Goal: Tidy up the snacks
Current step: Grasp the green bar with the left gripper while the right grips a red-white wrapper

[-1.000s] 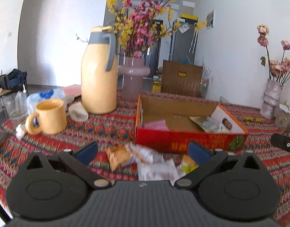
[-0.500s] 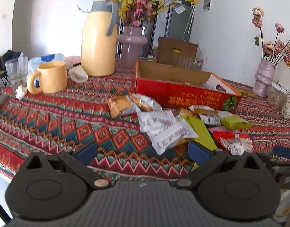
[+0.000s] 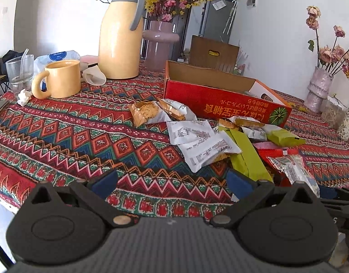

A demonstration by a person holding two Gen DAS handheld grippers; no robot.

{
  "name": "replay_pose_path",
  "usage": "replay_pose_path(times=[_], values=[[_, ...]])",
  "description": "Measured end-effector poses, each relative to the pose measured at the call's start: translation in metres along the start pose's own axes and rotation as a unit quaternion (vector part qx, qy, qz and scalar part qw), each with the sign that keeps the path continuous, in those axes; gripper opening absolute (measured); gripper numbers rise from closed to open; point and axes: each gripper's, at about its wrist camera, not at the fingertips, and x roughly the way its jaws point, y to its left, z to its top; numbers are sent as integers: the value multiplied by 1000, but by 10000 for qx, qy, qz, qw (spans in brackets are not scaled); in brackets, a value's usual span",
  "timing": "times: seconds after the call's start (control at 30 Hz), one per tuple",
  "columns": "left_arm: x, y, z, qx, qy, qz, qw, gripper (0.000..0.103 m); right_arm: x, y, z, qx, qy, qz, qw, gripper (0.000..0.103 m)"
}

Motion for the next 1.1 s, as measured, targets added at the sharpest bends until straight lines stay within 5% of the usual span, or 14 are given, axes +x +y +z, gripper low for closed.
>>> replay_pose_path(times=[0.07,0.6,1.1], values=[[0,0,0,-10,8,1,10000,103,-2,-1,0,17,-51,40,10000,64],[14,-12,16,109,298,-227,9992,103,-46,-34,1,236,-710,11,9972,63],[56,-85,40,658,828,-426,9935,99,-57,-93,-3,896,-1034,-521,9892,63]])
